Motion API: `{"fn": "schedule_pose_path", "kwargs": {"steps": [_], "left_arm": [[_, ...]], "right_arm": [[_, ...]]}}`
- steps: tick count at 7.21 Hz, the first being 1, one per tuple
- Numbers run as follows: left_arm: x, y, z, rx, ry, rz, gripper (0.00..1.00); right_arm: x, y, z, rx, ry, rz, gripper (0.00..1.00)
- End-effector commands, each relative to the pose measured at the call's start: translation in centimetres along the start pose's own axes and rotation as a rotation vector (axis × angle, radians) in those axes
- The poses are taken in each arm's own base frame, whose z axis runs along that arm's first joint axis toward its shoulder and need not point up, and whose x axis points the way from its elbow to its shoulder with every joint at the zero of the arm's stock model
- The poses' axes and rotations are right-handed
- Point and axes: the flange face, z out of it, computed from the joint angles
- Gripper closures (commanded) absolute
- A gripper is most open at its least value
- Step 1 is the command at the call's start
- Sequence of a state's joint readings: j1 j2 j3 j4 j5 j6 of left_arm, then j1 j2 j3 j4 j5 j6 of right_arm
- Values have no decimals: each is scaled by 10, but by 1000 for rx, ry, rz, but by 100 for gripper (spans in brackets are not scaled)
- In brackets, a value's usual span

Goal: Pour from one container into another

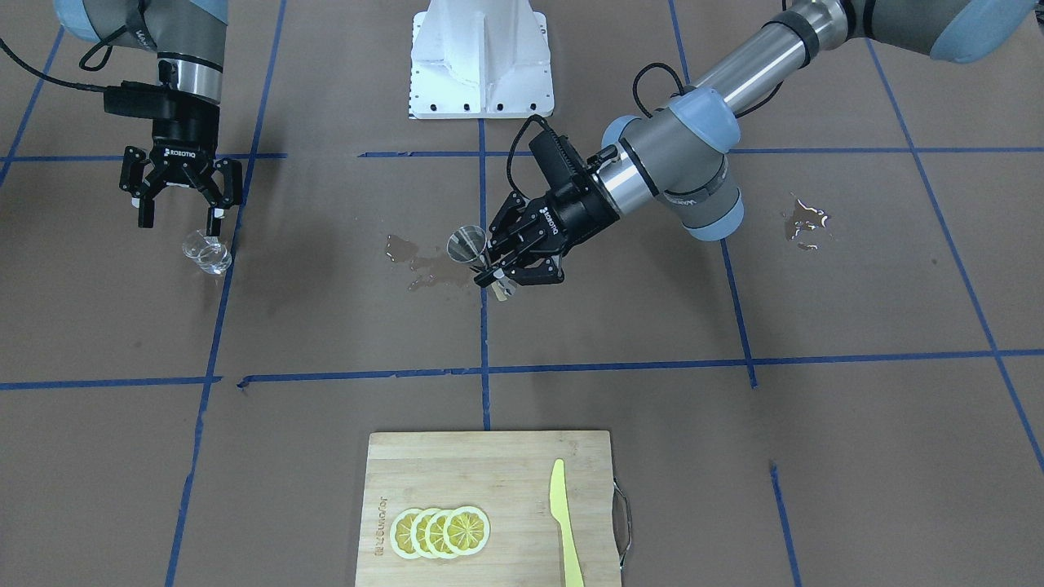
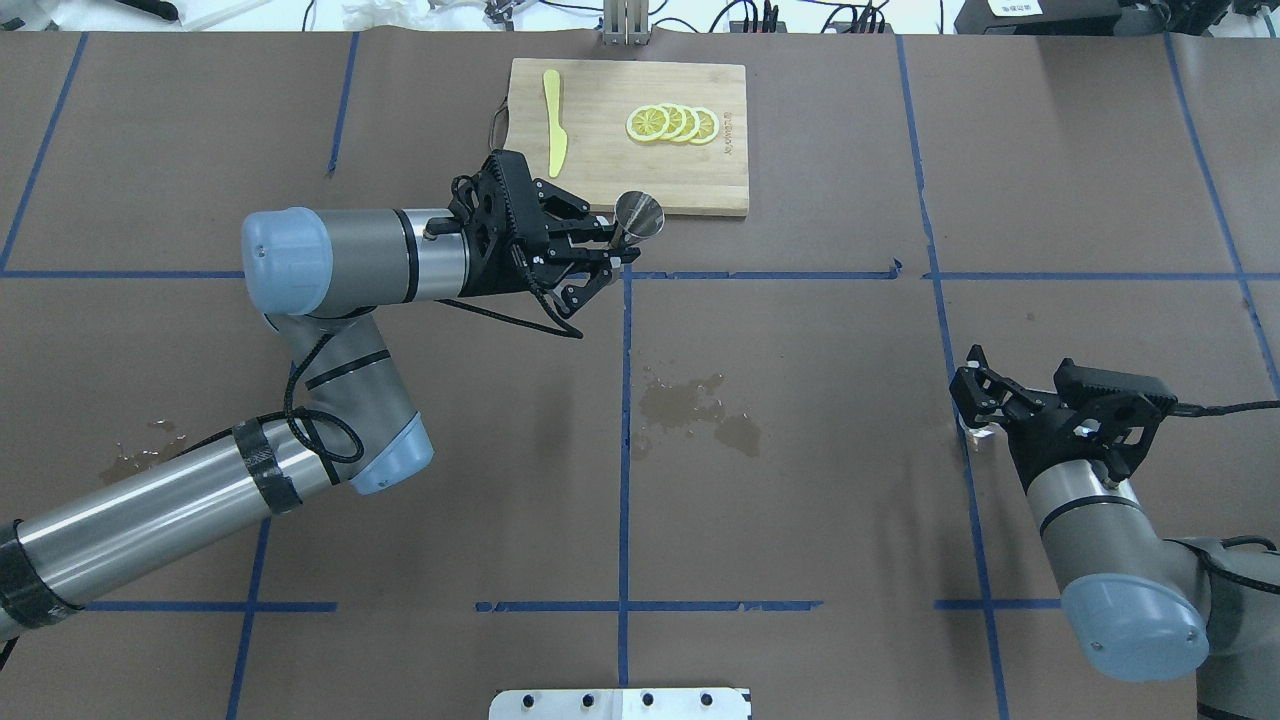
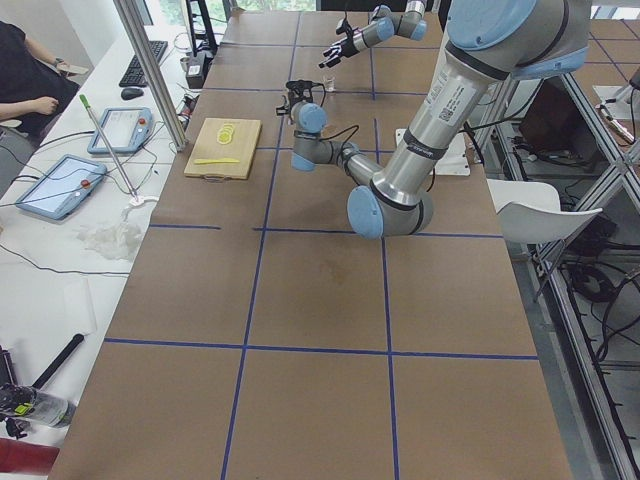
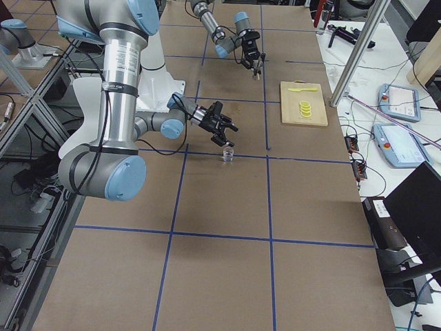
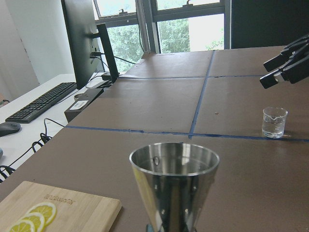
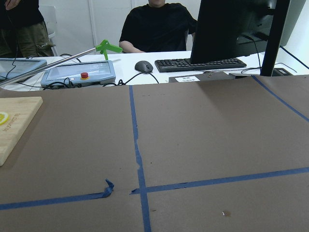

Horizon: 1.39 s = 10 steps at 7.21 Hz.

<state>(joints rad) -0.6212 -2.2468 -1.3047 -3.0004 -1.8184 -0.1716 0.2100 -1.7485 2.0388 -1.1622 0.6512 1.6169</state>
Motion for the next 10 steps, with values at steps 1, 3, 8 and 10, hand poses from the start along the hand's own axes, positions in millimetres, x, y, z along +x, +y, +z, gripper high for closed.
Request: {"fn": "schedule_pose_path", "kwargs": {"steps": [1, 3, 8, 10], "left_arm": [[-1, 1, -1, 0, -12, -1, 100], [-1, 4, -2, -4, -12, -2, 100], [-1, 5, -3, -4, -12, -2, 100], [-1, 5, -3, -4, -12, -2, 100]], "right_arm": [[4, 33, 13, 55, 12, -15, 0], [6, 58, 27, 76, 26, -31, 0], [17, 99, 39, 91, 37, -44, 1], [17, 103, 38, 119, 27, -44, 1]]}}
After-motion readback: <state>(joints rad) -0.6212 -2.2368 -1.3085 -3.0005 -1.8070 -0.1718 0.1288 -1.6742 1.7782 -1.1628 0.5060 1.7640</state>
